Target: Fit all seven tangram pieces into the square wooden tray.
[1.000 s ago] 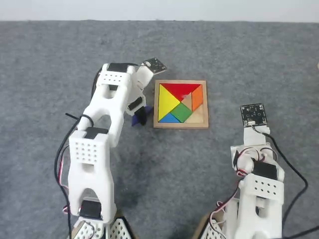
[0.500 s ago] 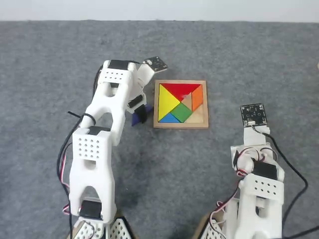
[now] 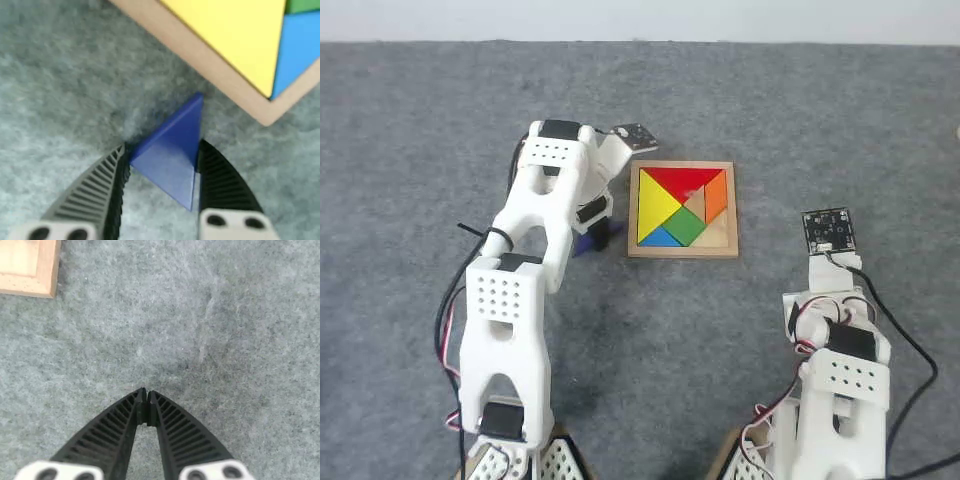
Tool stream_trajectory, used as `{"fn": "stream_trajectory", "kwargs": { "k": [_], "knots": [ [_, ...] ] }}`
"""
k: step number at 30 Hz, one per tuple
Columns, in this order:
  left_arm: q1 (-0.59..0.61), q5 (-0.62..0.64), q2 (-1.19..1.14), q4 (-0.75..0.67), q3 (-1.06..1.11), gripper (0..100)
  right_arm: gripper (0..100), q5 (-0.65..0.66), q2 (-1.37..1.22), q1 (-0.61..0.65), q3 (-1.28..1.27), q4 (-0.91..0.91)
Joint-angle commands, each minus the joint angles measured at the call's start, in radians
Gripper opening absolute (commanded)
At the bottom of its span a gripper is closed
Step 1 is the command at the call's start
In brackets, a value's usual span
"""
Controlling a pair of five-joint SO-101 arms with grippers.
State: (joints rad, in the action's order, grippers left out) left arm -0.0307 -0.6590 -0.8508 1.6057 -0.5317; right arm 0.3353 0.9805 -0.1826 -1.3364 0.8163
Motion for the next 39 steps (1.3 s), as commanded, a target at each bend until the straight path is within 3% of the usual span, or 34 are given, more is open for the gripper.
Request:
{"fn": "stream_trajectory", "kwargs": {
  "k": [1,5,11,17,21,28,39],
  "knots": [
    [0.0,0.029,0.008,0.061,-0.065,10,0.8,-0.009,0.027,0.013,0.006,-0.024],
    [-0.009,0.061,0.008,0.153,-0.22,10,0.8,-0.009,0.027,0.013,0.006,-0.022],
    [-0.071,0.218,0.009,0.152,-0.306,10,0.8,-0.009,0.027,0.01,0.006,-0.024],
    [-0.219,0.471,0.006,0.147,-0.314,4,0.8,-0.012,0.027,0.004,0.011,-0.019],
    [-0.339,0.568,0.006,0.146,-0.314,3,0.8,-0.012,0.027,-0.027,0.014,-0.019],
    [-0.439,0.657,-0.005,0.06,-0.314,3,0.8,-0.017,0.027,-0.081,0.028,-0.021],
    [-0.448,0.657,-0.005,-0.078,-0.312,3,0.8,-0.017,0.027,-0.082,0.029,-0.021]
  ]
}}
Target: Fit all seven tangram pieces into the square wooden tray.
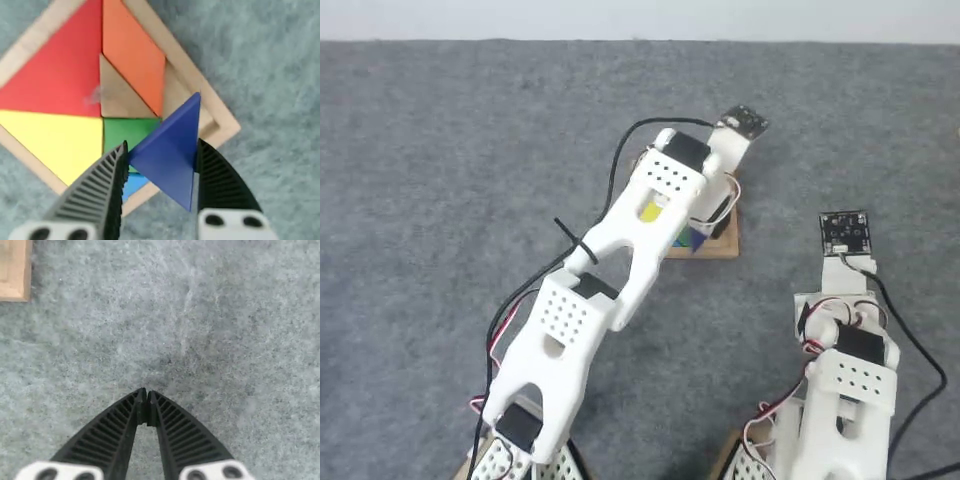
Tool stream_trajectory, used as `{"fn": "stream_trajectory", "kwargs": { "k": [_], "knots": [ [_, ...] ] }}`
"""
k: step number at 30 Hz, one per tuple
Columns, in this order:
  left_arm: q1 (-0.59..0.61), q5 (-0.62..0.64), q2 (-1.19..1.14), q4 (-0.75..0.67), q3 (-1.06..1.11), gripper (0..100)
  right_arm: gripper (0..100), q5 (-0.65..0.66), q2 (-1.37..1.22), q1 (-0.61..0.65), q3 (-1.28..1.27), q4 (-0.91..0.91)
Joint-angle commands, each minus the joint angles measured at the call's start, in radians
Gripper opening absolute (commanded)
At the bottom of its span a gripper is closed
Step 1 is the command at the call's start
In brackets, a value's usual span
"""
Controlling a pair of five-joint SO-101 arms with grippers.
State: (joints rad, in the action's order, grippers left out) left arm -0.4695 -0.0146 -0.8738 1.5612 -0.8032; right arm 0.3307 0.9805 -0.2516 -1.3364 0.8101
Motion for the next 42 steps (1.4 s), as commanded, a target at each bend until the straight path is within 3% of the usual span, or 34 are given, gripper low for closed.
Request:
{"fn": "stream_trajectory", "kwargs": {
  "k": [1,12,17,22,27,33,42],
  "knots": [
    [-0.009,0.014,0.018,-0.034,-0.039,3,0.8,-0.012,0.027,-0.012,0.029,-0.015],
    [-0.009,0.135,0.003,-0.049,-0.041,3,0.8,-0.012,0.027,-0.008,0.029,-0.015],
    [-0.034,0.095,-0.058,-0.063,-0.064,3,0.8,-0.012,0.027,-0.008,0.029,-0.015],
    [-0.038,-0.097,-0.069,0.029,-0.179,3,0.8,-0.012,0.027,-0.008,0.029,-0.015],
    [-0.012,-0.442,-0.078,0.166,-0.323,3,0.8,-0.012,0.027,-0.007,0.029,-0.018],
    [0.025,-0.941,-0.087,0.169,-0.326,3,0.8,-0.012,0.027,-0.007,0.029,-0.019],
    [0.006,-1.416,-0.135,0.121,-0.331,3,0.8,-0.009,0.027,-0.007,0.029,-0.021]
  ]
}}
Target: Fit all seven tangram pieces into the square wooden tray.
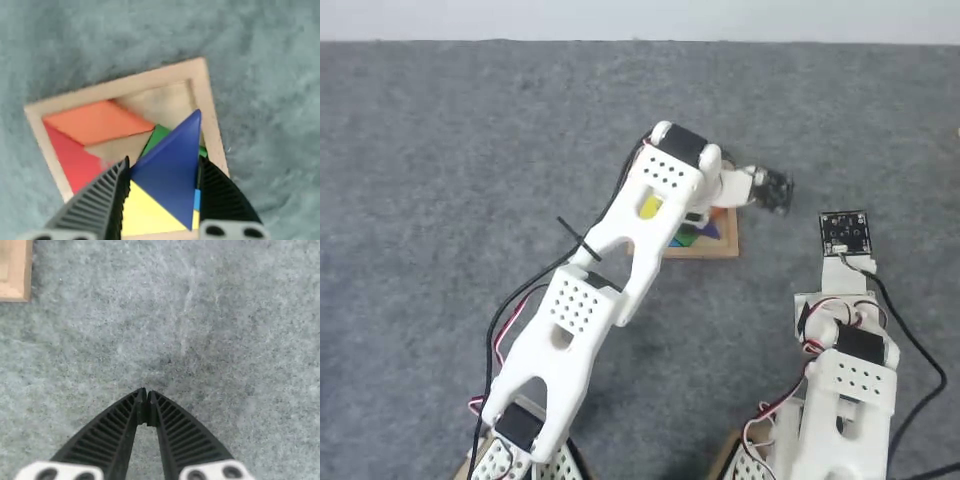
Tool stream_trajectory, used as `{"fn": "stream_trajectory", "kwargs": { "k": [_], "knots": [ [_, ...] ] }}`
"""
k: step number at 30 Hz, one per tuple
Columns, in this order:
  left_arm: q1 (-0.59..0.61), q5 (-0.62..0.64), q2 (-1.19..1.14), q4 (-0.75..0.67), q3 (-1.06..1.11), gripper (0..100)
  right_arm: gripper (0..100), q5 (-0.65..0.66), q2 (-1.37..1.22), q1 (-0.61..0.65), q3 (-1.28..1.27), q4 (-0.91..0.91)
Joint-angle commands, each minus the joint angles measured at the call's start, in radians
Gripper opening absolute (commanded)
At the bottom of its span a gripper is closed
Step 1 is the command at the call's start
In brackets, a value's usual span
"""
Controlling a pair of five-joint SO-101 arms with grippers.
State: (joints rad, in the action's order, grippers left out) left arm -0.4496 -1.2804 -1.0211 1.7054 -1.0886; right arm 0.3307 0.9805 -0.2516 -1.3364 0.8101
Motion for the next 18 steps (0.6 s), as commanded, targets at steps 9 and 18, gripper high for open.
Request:
{"fn": "stream_trajectory", "kwargs": {
  "k": [9,18],
  "knots": [
    [-0.032,-0.034,0.006,-0.153,-0.047,15,0.8,-0.006,0.027,-0.007,0.029,-0.019],
    [-0.025,0.051,0.012,-0.137,-0.07,19,0.8,-0.006,0.027,-0.007,0.029,-0.019]
  ]
}}
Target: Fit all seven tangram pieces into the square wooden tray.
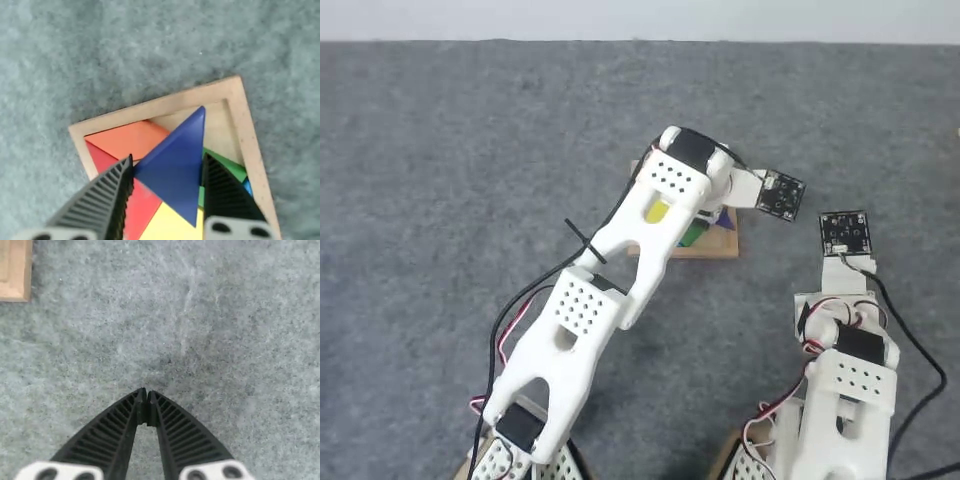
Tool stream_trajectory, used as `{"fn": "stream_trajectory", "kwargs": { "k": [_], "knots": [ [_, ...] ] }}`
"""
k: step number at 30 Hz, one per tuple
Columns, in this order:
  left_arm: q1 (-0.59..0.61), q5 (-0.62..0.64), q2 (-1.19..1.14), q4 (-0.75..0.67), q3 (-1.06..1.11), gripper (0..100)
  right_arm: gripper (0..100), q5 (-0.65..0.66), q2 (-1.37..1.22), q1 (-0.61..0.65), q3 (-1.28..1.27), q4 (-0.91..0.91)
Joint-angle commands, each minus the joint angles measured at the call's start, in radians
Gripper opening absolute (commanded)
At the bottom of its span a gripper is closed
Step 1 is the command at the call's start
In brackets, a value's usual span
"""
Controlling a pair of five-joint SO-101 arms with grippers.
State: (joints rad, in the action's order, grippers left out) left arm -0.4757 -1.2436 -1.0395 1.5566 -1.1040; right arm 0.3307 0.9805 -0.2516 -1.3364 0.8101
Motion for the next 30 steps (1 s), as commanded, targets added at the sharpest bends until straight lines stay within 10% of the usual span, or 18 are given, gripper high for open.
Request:
{"fn": "stream_trajectory", "kwargs": {
  "k": [1,21,30],
  "knots": [
    [-0.002,0.014,0.031,0.025,-0.061,19,0.8,-0.006,0.027,-0.007,0.029,-0.019],
    [0.04,0.028,0.038,0.048,-0.153,25,0.8,-0.008,0.027,-0.013,0.029,-0.019],
    [0.311,0.733,0.106,0.201,-0.407,25,0.8,-0.005,0.015,-0.005,0.094,0.036]
  ]
}}
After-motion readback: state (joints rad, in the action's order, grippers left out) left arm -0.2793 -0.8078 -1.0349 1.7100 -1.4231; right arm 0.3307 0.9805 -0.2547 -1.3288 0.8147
